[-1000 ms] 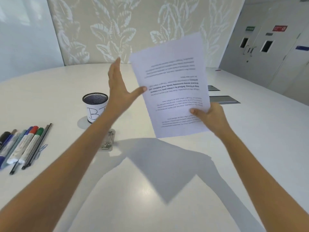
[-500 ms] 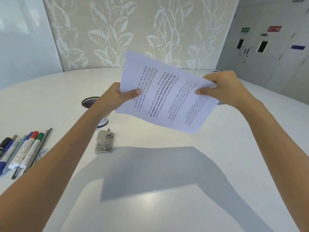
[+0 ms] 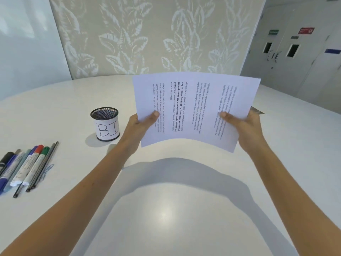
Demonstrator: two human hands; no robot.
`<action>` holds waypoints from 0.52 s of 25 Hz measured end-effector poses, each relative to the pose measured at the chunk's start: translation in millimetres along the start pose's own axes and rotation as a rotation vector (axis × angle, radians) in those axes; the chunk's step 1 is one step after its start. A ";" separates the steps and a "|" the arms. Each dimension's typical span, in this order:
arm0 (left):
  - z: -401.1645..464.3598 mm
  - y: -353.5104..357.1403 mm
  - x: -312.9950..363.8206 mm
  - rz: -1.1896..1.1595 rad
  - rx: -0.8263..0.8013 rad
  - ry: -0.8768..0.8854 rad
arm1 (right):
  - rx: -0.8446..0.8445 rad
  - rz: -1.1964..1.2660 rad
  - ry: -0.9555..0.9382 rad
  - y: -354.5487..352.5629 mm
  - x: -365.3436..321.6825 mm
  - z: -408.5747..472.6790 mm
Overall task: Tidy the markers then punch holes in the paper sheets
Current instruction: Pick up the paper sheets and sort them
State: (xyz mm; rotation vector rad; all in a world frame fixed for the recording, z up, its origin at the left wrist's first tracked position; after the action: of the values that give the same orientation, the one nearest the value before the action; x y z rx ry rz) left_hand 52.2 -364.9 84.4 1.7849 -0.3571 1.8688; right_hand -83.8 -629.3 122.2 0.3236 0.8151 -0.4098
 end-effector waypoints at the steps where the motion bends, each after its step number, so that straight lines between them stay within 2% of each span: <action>1: -2.8 1.2 -2.1 0.020 0.009 0.000 | 0.033 -0.001 0.011 -1.7 6.1 -5.2; 8: -14.9 -0.7 -30.6 -0.015 0.033 -0.123 | 0.065 0.023 0.182 1.0 42.6 -46.7; 13: -11.1 1.2 -29.3 -0.057 0.025 -0.096 | 0.076 0.051 0.126 5.0 40.8 -42.1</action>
State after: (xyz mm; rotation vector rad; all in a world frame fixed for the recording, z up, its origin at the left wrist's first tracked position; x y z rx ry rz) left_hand 41.9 -365.5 54.8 1.8862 -0.3158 1.7599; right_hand -83.0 -616.1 64.8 0.4439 0.9139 -0.3763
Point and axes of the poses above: each hand's wrist, its own z-axis towards the middle knuckle, its own y-axis out of the palm, x = y × z, the point moved 4 cm from there along z, towards the middle knuckle, and after that the axes turned 15 degrees about -y, right-handed, at the moved point
